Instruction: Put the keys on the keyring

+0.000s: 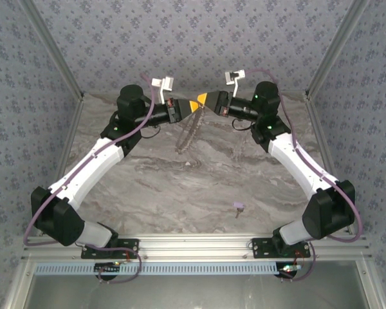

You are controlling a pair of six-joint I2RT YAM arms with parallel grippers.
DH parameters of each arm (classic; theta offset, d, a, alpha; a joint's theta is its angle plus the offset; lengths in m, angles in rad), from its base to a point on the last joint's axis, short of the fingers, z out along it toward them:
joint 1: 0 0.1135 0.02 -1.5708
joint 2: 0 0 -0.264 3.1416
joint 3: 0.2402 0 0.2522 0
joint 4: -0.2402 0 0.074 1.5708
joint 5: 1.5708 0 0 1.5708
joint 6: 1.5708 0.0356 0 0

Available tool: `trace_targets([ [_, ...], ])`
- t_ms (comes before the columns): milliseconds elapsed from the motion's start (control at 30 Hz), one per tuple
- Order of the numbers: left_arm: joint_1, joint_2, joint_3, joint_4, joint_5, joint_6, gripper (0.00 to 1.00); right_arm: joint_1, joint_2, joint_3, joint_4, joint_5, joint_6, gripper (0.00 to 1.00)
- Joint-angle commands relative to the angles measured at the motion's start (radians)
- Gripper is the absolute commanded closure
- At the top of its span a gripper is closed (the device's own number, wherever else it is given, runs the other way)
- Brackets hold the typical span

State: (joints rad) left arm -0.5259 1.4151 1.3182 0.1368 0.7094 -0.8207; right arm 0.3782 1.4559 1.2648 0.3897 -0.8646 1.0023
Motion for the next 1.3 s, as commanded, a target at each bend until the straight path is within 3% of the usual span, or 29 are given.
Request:
trace_targets([
  [0,-0.007,-0.039,0.020,0.009,-0.022,0.046,1.00,-0.078,-0.044,-0.063,0.110,0.049,0.133,0.68],
  [233,-0.006,-0.053,0.036,-0.008,-0.059,0.112,1.00,-0.085,-0.155,-0.139,0.081,0.100,0.147,0.65],
  [433,-0.005,-0.055,0.053,0.002,-0.108,0.147,1.00,0.018,-0.198,-0.167,0.112,0.167,0.145,0.65],
  [667,-0.003,-0.028,0.113,-0.020,-0.078,0.153,1.00,0.114,-0.149,-0.125,0.159,0.208,0.143,0.64],
  [1267,0.002,-0.027,0.111,0.009,-0.011,0.164,1.00,0.072,-0.131,-0.081,0.172,0.217,0.167,0.70],
])
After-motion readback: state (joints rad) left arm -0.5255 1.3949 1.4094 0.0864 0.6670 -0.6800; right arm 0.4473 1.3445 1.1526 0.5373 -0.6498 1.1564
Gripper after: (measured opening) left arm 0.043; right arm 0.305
